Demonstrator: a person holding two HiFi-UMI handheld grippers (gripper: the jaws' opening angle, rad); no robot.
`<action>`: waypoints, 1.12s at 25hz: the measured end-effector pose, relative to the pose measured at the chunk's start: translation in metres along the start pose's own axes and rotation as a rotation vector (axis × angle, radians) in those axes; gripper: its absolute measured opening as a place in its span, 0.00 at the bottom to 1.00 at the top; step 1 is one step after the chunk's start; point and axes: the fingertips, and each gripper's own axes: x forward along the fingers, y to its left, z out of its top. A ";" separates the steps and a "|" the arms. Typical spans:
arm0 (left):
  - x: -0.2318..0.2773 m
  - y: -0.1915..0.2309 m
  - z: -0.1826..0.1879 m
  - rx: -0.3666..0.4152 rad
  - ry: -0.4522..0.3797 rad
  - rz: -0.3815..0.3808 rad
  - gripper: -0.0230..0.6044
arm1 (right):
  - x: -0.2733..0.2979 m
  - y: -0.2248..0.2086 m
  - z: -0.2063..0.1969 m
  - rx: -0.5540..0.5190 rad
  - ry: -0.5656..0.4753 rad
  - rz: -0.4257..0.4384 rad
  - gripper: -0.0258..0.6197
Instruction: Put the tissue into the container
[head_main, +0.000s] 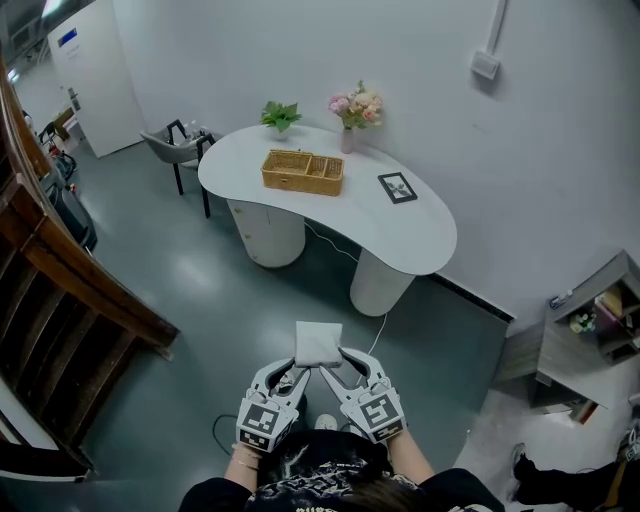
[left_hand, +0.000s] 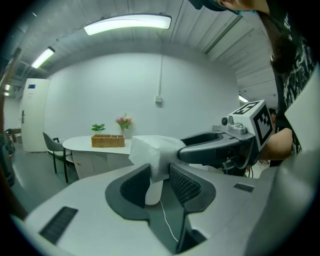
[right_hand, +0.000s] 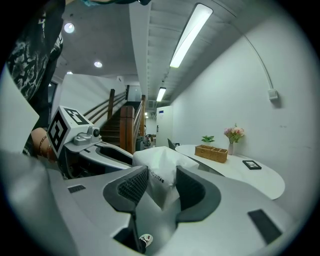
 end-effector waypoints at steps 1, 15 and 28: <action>0.004 0.003 -0.001 0.005 0.001 -0.007 0.25 | 0.003 -0.003 0.000 0.003 0.001 -0.003 0.35; 0.053 0.093 0.026 0.025 -0.015 -0.077 0.25 | 0.091 -0.048 0.026 0.007 0.014 -0.034 0.34; 0.093 0.198 0.047 0.025 -0.053 -0.158 0.25 | 0.193 -0.080 0.063 -0.067 0.047 -0.127 0.34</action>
